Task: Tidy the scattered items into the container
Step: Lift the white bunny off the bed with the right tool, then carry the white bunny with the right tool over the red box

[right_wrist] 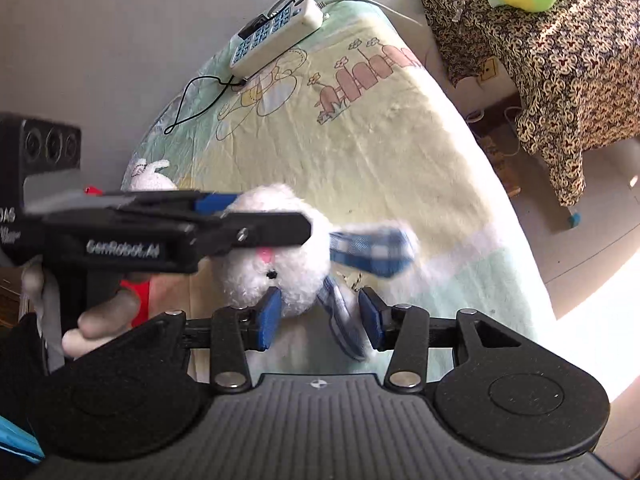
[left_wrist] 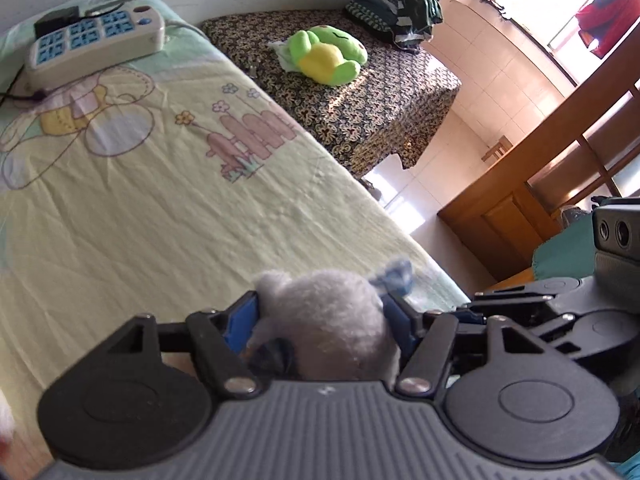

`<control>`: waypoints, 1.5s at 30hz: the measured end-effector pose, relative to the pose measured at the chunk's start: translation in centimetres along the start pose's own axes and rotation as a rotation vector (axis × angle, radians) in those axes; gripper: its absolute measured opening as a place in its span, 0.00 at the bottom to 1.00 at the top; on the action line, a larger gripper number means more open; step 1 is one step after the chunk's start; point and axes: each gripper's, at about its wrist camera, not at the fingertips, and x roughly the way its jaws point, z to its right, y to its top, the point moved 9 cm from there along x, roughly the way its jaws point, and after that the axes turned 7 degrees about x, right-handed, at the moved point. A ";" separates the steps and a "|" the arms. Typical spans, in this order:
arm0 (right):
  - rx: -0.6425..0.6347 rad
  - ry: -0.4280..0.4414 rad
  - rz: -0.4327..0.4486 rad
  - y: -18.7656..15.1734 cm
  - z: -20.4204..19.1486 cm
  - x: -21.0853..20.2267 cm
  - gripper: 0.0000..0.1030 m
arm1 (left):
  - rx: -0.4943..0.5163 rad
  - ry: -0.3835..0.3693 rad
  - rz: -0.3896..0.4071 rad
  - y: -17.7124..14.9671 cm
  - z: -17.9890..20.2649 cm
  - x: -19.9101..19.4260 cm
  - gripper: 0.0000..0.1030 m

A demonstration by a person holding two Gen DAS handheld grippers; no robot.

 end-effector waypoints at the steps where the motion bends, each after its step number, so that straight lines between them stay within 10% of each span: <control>1: -0.010 -0.001 0.007 0.5 0.0 0.3 0.45 | -0.028 0.005 0.006 -0.6 -0.3 -0.6 0.69; 13: -0.046 0.113 -0.021 5.2 -4.1 5.1 0.45 | -0.191 0.042 0.006 -5.5 -1.5 -3.8 0.72; 19: -0.008 0.117 0.045 7.0 -5.0 1.0 0.45 | -0.166 0.086 0.100 -4.3 -2.2 -7.2 0.75; 36: 0.158 0.185 -0.114 2.1 -4.6 4.6 0.58 | -0.174 0.067 0.097 -3.6 -3.6 -4.1 0.61; 45: 0.185 0.231 -0.134 1.9 -4.9 5.2 0.48 | -0.178 0.072 0.113 -3.5 -3.4 -4.3 0.56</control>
